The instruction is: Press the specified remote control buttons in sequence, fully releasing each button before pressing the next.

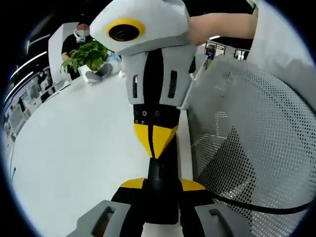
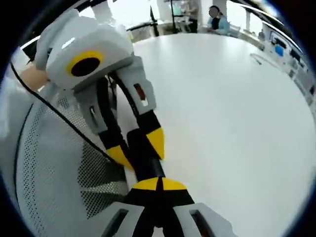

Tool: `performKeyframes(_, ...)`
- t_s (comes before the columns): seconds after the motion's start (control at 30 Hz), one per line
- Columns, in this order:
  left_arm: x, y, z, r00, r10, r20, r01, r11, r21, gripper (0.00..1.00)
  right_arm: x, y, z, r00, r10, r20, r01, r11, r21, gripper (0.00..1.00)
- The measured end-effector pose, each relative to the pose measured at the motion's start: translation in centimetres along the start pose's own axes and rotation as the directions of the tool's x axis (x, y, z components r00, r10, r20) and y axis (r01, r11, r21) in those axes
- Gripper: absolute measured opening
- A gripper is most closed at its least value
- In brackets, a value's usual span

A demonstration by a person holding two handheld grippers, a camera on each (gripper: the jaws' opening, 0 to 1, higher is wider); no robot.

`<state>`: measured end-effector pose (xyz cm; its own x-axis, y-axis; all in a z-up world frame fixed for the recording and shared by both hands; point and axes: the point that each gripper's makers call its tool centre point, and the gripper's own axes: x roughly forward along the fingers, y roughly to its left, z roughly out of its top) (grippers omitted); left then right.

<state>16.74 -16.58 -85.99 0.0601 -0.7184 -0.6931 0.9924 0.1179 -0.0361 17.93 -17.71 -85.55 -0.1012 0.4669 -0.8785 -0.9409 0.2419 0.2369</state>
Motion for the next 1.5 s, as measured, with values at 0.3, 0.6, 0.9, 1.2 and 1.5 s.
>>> performKeyframes(0.3, 0.03, 0.00, -0.04, 1.000, 0.001, -0.006, -0.001, 1.000, 0.010, 0.24, 0.35, -0.17, 0.20, 0.997, 0.032, -0.073, -0.028, 0.998, 0.062, 0.00)
performKeyframes(0.6, 0.03, 0.01, -0.09, 1.000, 0.005, -0.013, -0.004, 1.000, 0.020, 0.24, 0.47, -0.30, 0.18, 0.993, 0.008, -0.118, 0.003, 0.995, 0.099, 0.00)
performKeyframes(0.9, 0.02, 0.05, -0.04, 1.000, 0.007, -0.014, -0.007, 1.000, 0.024, 0.24, 0.54, -0.52, 0.26, 0.992, -0.021, -0.123, 0.042, 0.985, 0.170, 0.00)
performKeyframes(1.2, 0.03, 0.07, -0.02, 1.000, 0.009, -0.013, -0.008, 1.000, 0.021, 0.24, 0.46, -0.49, 0.34, 0.996, -0.064, -0.062, 0.069, 0.994, 0.085, 0.00)
performKeyframes(1.5, 0.05, 0.06, -0.03, 1.000, 0.009, -0.004, -0.009, 1.000, 0.014, 0.24, 0.18, -0.26, 0.36, 0.961, -0.233, 0.147, 0.231, 0.973, 0.029, 0.00)
